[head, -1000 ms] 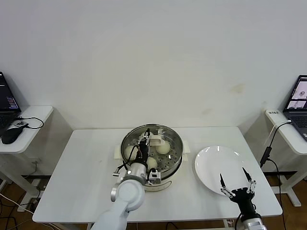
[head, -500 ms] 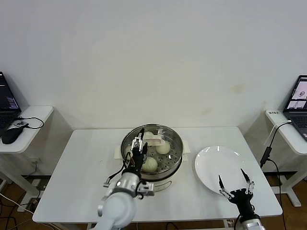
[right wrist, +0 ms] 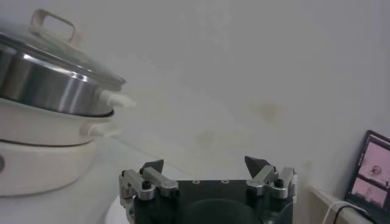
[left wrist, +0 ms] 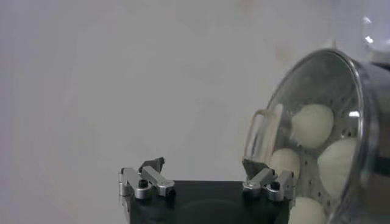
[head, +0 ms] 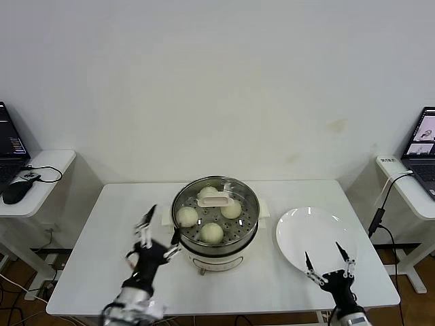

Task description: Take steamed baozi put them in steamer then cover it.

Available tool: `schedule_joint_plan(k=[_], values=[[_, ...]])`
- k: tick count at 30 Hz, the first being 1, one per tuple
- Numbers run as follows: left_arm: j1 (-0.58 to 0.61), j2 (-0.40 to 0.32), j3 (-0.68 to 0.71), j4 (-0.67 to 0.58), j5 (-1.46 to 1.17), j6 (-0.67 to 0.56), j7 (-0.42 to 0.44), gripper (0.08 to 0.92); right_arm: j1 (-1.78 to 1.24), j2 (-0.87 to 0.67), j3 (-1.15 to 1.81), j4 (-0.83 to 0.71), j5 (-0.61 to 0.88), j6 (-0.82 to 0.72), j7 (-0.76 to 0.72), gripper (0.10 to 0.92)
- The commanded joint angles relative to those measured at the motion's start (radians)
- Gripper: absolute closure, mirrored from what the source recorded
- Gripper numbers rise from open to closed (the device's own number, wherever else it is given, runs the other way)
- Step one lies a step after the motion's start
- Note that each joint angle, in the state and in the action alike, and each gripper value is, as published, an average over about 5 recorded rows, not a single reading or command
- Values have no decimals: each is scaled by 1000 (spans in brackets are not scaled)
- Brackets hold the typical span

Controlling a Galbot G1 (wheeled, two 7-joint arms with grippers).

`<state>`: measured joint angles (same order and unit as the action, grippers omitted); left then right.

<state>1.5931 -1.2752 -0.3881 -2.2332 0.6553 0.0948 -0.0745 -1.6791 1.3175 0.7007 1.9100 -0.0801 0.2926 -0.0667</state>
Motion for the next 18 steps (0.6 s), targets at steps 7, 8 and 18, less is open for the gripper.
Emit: schedule_joint_plan(k=[7, 8, 18], values=[[347, -74, -185, 137, -947, -278, -206, 177, -144, -100, -94, 28, 193, -59, -41, 203], [346, -83, -185, 150, -941, -293, -202, 177, -149, -99, -97, 29, 194, -58, -40, 203], [360, -96, -203, 195, -924, -356, -168, 177, -159, -82, -126, 68, 186, -80, -34, 203]])
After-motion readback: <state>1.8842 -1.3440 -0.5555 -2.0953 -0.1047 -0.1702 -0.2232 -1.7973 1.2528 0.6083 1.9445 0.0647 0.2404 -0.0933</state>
